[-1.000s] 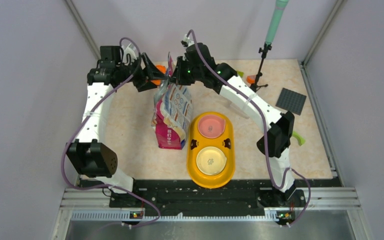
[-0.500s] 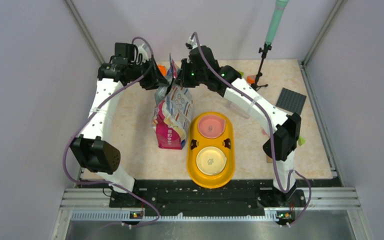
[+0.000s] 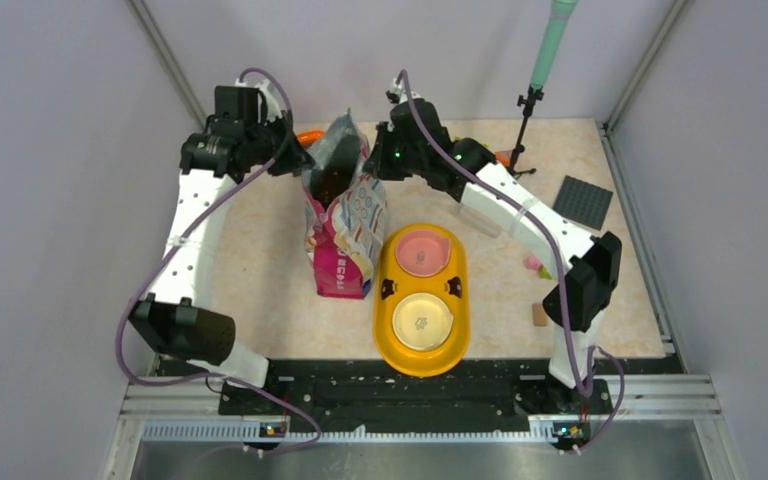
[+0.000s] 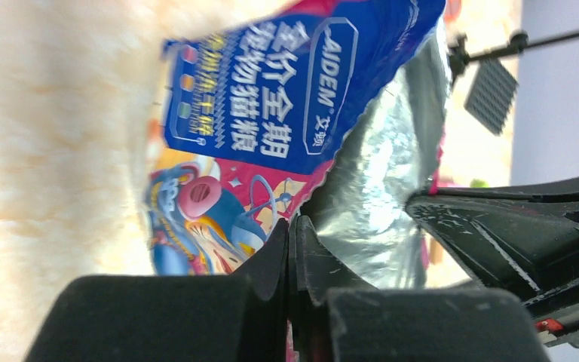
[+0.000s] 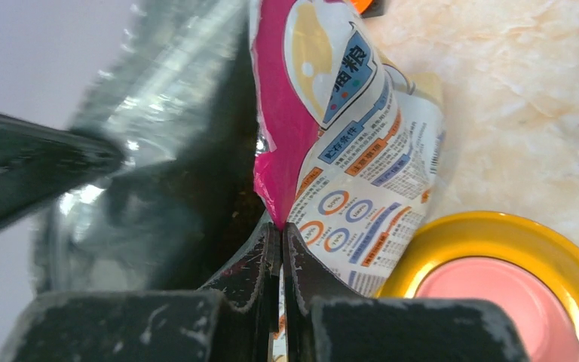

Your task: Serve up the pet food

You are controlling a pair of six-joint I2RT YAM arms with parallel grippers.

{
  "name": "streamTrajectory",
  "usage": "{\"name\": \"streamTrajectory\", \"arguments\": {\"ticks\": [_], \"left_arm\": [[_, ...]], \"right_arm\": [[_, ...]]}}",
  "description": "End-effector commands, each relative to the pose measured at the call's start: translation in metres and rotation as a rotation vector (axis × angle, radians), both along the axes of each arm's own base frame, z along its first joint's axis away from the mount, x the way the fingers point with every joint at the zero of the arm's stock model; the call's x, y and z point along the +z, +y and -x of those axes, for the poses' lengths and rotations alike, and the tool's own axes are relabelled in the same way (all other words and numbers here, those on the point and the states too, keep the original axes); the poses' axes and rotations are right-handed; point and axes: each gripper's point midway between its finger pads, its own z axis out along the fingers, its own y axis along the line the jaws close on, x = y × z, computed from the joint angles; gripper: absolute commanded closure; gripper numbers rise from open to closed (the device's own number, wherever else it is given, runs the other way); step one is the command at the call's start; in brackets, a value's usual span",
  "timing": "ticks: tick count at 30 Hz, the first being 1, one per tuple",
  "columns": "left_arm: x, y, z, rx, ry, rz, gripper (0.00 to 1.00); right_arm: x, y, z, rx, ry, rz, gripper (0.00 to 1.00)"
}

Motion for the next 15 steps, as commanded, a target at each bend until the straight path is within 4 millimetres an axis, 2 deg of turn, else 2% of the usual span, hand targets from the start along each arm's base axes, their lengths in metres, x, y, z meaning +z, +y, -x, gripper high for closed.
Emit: {"name": "streamTrajectory", "arguments": {"ticks": [1,3,8,9,13,15], "left_arm": [[0.061,0.041,-0.006,0.204,-0.248,-0.062,1.00],[0.066,0.042,-0.004,0.213,-0.272,-0.060,1.00],[0.052,0.029,-0.006,0.142,-0.212,-0.033,1.00],[0.047,0.026,-0.005,0.128,-0.184,-0.031,0.92],[0.035,0.023,-0.001,0.103,-0.125,-0.045,0.44],[0.029,0.024,0.002,0.100,-0.113,-0.070,0.33]], "right_arm": [[0.048,-0.045,-0.001,-0.116,-0.119,-0.021,1.00],[0.053,-0.050,-0.002,-0.130,-0.137,-0.028,1.00],[0.054,-0.049,-0.002,-0.112,-0.139,-0.021,1.00],[0.055,-0.047,-0.001,-0.107,-0.139,-0.023,1.00],[0.057,-0.044,-0.002,-0.078,-0.145,-0.008,0.98],[0.056,-0.042,-0.002,-0.065,-0.141,0.001,0.61]]}}
